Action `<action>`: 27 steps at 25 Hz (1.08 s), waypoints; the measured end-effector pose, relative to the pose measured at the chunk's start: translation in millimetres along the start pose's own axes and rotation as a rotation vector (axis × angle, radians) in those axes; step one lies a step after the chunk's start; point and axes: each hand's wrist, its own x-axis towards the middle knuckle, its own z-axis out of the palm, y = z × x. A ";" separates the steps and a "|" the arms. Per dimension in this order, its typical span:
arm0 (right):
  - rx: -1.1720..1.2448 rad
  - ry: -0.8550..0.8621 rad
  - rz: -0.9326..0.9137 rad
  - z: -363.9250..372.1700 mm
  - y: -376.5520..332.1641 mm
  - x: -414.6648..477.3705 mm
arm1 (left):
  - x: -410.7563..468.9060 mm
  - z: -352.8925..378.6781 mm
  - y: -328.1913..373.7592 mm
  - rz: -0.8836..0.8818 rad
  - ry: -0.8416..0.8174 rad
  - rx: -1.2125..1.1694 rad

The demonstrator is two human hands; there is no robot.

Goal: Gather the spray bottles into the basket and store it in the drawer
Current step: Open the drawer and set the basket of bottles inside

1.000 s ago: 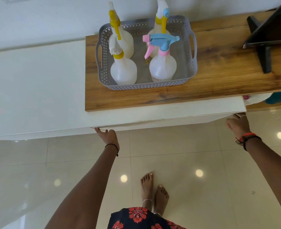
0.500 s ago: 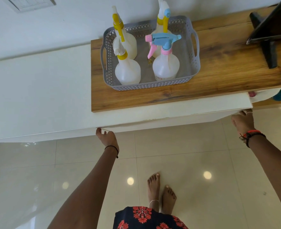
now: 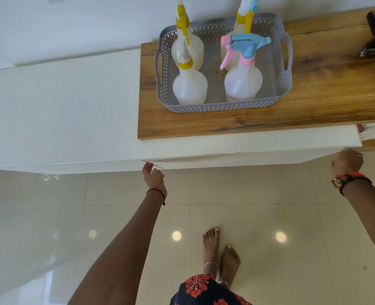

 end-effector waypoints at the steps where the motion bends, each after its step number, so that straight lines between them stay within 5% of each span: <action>1: -0.173 -0.004 -0.023 2.4 9.3 -4.9 | -1.9 2.4 2.8 -0.086 -0.021 -0.045; 3: -0.090 -0.062 0.066 11.9 15.9 -30.3 | -8.3 8.2 8.8 -0.240 -0.043 -0.195; 5: 0.392 -0.224 0.253 26.7 20.4 -50.7 | -18.1 15.7 16.6 -0.316 -0.050 -0.359; 8: 0.647 -0.364 0.351 46.8 26.8 -99.5 | -35.4 25.5 26.3 -0.346 -0.062 -0.482; 12: 0.640 -0.447 0.373 57.3 23.8 -117.9 | -45.5 23.8 31.5 -0.374 -0.139 -0.517; 21: 0.606 -0.300 0.460 72.0 57.9 -32.7 | 17.2 38.7 -31.7 -0.536 -0.185 -0.370; 27: 0.620 -0.345 0.522 114.2 104.8 7.2 | 62.0 85.1 -89.1 -0.588 -0.216 -0.538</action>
